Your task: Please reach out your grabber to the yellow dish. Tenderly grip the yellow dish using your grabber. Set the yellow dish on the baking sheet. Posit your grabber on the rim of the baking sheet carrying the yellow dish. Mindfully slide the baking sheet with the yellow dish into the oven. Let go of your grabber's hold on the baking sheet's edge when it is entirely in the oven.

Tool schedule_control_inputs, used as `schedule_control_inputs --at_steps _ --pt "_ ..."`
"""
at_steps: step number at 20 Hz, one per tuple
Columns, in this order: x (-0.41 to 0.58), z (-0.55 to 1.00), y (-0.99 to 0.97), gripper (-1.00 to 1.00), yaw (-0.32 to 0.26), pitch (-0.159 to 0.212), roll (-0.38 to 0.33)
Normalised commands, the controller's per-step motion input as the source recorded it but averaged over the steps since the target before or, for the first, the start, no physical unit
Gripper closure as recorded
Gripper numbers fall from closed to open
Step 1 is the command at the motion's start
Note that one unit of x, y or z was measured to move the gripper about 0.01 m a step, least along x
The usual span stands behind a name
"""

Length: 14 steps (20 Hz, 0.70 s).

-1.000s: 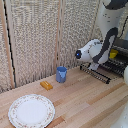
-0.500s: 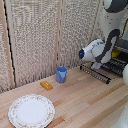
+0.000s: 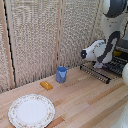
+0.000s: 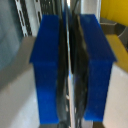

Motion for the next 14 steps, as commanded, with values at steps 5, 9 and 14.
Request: schedule_control_inputs --at_steps 5,9,14 --pt "0.242 0.03 0.18 -1.00 0.000 0.008 0.015" --pt "0.274 0.30 0.34 -1.00 -0.044 0.008 0.186" --pt "0.249 0.23 0.48 -1.00 -0.065 0.039 0.286"
